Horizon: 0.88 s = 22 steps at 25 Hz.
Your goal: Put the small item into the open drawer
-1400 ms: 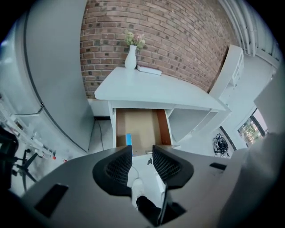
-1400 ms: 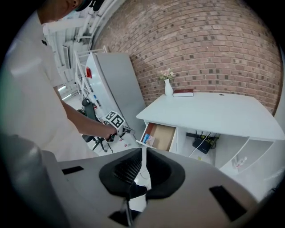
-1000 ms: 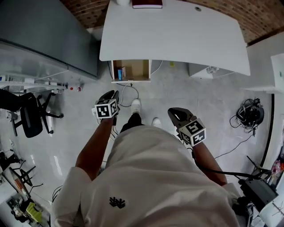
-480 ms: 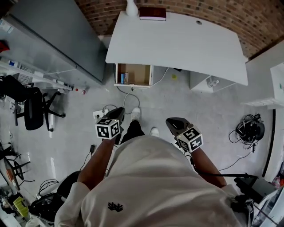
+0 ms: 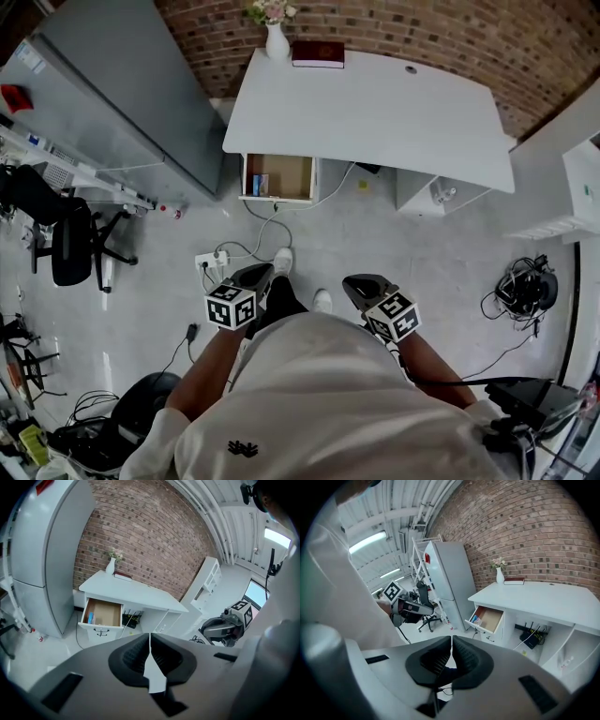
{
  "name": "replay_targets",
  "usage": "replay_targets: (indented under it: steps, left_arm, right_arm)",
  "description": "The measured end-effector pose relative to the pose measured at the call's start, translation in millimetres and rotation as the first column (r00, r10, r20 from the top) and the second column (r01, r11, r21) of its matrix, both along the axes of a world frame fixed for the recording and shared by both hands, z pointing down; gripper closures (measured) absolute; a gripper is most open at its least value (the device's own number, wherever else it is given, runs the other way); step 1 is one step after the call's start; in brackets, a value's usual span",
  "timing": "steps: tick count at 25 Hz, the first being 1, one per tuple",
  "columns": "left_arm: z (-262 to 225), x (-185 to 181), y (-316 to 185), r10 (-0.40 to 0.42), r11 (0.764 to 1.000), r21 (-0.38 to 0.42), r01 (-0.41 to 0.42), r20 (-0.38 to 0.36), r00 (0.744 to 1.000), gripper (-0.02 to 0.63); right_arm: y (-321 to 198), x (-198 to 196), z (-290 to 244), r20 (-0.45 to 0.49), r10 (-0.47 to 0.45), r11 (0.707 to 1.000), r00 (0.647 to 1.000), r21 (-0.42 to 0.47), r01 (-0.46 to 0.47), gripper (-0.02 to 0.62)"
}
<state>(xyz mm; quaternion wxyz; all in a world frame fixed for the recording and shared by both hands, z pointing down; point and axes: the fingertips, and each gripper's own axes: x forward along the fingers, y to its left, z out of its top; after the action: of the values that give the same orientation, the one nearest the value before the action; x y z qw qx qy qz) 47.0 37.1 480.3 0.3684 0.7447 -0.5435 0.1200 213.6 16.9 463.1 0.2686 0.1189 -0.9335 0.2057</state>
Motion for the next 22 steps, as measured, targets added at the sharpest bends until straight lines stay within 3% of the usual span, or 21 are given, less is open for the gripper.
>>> replay_targets:
  steps: [11,22]
  left_arm:
    - [-8.7,22.1,-2.6,0.084,0.996,0.01,-0.085,0.025,0.996,0.577]
    - [-14.3,17.8,-10.4,0.07,0.997,0.012,-0.071,0.039,0.997,0.575]
  right_arm:
    - [5.0,13.2,-3.2,-0.001,-0.001,1.0,1.0,0.012,0.001,0.561]
    - [-5.5,2.7,-16.9,0.001,-0.059,0.995,0.998,0.075,0.059,0.566]
